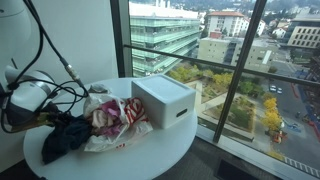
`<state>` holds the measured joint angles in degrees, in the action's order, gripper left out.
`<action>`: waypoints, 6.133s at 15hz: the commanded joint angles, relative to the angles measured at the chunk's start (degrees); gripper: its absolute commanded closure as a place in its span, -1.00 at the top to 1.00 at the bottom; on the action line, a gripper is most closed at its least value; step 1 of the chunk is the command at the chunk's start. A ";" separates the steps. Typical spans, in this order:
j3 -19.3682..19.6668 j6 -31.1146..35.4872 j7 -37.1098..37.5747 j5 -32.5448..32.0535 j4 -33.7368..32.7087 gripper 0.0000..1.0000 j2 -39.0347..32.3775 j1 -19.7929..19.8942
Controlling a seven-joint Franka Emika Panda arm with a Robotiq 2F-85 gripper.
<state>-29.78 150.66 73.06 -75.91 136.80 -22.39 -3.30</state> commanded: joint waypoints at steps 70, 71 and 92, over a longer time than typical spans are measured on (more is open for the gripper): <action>15.29 -0.44 -18.71 51.52 5.63 -0.75 28.01 -9.36; 15.28 -0.78 -18.48 51.83 5.94 -0.75 29.89 -9.12; 14.09 -33.07 -19.49 52.01 7.78 -0.74 39.51 -3.56</action>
<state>-15.27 118.11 55.58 -25.00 145.51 20.27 -6.85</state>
